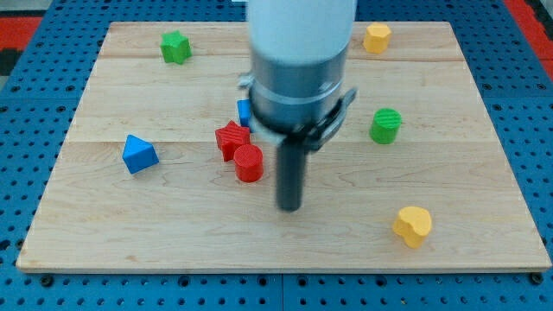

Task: Move the red circle and blue triangle close to the red star

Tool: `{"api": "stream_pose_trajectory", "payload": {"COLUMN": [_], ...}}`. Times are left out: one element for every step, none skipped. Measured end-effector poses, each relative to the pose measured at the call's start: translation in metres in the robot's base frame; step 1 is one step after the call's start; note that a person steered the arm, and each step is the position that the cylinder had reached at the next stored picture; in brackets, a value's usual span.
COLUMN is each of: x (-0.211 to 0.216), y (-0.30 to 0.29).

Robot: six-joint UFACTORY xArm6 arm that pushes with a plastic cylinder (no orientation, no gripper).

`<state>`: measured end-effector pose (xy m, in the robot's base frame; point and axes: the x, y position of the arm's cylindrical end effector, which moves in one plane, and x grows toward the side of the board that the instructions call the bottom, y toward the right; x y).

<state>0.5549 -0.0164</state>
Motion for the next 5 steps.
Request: {"api": "stream_pose_trajectory", "payload": {"x": [-0.018,-0.068,-0.086,-0.088,-0.107], "y": [-0.119,-0.174,-0.165,-0.244,-0.249]}}
